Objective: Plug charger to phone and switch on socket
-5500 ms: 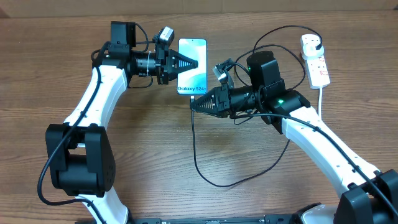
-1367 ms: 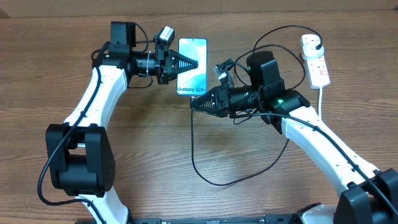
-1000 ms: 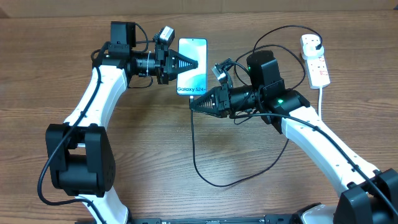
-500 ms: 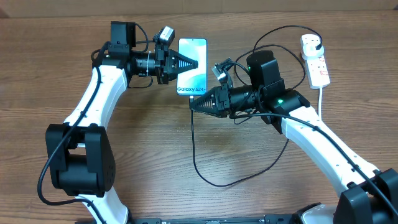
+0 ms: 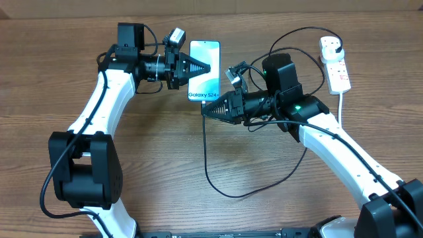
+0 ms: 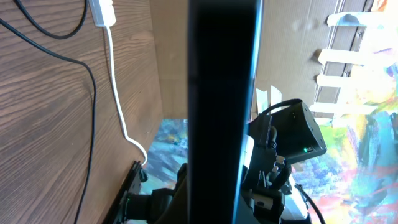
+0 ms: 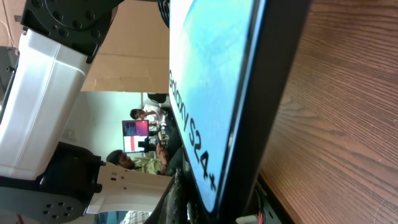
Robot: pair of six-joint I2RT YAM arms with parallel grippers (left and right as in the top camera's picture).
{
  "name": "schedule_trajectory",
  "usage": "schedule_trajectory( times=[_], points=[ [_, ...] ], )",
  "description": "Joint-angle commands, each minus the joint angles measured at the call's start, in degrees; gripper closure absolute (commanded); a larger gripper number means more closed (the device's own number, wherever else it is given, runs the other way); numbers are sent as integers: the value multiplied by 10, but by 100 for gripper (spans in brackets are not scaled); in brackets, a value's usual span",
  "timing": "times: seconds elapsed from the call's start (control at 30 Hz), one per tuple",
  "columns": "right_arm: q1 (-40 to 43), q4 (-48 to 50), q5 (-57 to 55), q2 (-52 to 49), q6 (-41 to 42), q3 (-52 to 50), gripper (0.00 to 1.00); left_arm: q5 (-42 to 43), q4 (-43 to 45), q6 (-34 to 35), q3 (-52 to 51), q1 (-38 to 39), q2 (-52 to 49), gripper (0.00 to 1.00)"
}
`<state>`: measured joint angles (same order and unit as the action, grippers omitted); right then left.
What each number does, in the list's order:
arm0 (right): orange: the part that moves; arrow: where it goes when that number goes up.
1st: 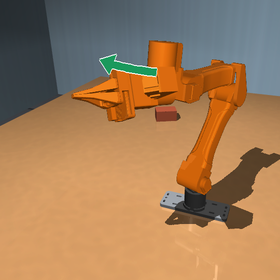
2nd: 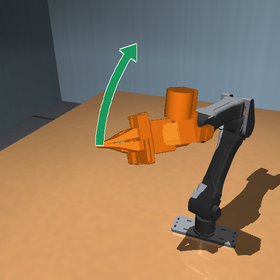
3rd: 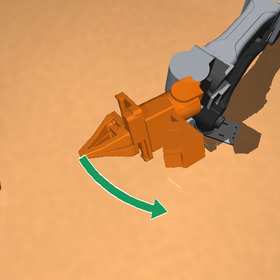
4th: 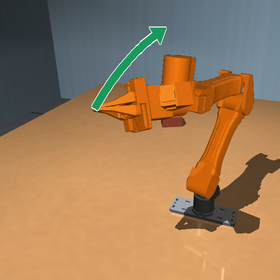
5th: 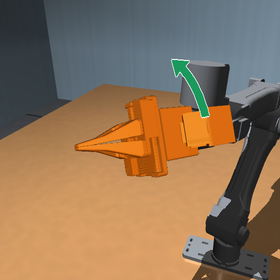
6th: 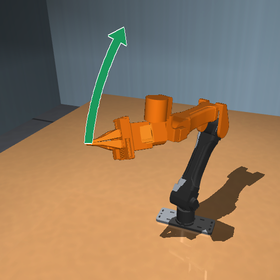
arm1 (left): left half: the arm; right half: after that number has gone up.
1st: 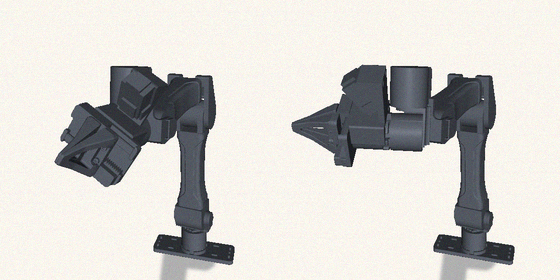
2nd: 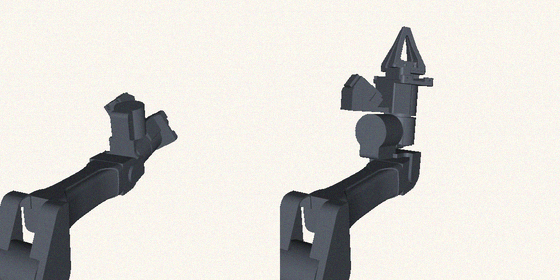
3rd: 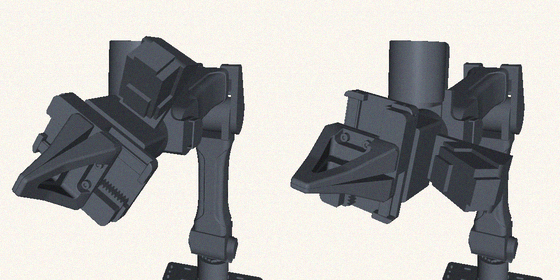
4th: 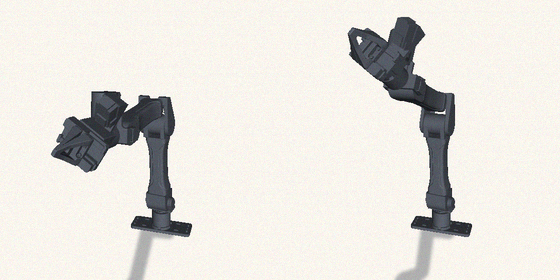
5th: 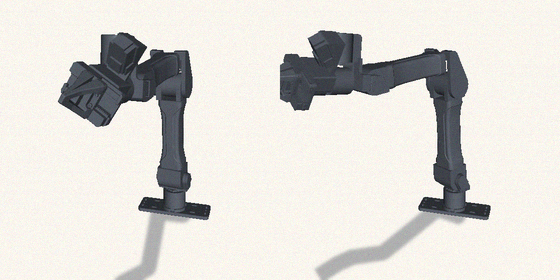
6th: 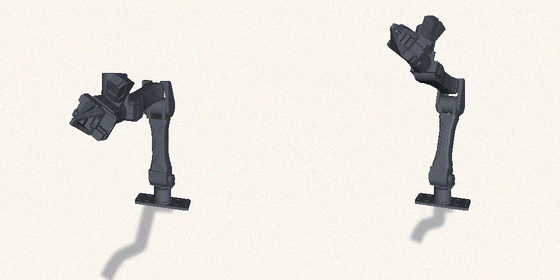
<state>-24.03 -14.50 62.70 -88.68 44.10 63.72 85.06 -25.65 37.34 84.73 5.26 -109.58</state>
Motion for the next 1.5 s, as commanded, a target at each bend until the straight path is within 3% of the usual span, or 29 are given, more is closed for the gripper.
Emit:
schedule_trajectory(
  times=[0.0,1.47],
  points=[
    [-1,5,-3,-1,-6,1,96,18,2,-1,9,0,5,96],
    [21,40,-27,-7,27,1,96,46,2,-14,9,0,5,96]
  ],
)
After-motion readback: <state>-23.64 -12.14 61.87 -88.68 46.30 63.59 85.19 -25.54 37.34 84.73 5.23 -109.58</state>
